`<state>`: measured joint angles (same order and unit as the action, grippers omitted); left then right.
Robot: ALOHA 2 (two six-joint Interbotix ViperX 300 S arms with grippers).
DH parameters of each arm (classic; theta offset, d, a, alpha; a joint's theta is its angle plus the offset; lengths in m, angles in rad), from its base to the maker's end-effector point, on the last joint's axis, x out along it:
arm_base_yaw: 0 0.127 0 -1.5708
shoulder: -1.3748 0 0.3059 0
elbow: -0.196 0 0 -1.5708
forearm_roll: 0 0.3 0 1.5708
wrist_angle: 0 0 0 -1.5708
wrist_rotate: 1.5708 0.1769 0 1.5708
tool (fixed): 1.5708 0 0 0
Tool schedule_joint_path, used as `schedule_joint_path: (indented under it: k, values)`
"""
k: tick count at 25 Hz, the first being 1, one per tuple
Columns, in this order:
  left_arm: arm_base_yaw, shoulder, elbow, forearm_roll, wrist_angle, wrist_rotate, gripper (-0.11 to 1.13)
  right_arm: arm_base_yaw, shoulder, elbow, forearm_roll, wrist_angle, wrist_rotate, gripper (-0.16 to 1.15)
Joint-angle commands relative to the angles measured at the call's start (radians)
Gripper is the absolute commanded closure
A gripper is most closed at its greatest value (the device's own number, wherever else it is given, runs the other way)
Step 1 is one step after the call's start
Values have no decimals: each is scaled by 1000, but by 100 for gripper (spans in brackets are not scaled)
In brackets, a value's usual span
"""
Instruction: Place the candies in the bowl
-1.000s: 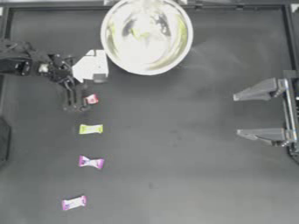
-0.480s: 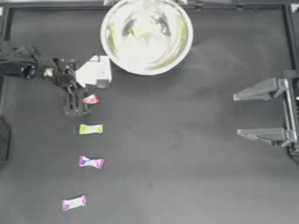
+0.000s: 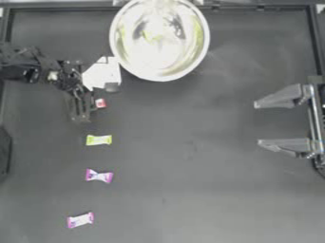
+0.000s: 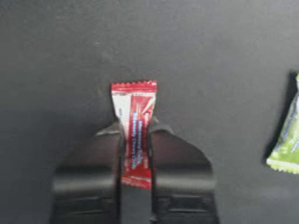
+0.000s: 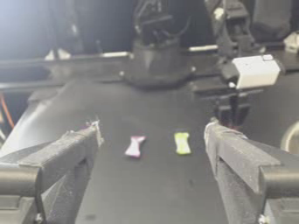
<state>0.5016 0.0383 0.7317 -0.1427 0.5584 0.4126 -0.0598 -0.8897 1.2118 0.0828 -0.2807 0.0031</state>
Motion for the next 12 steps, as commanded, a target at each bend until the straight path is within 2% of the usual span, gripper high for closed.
schedule_joint_path:
  k: [1,6,12]
  values:
    - [-11,-11,-8,2,15,-3,70,0,9,-20,-2,-11,-2,-2]
    - [-26,-64,-26,0,21,-3,70,0,9,-18,0,-11,-2,-2]
    - [-37,-202,-58,-2,20,3,70,0,9,-18,0,-11,-2,-2]
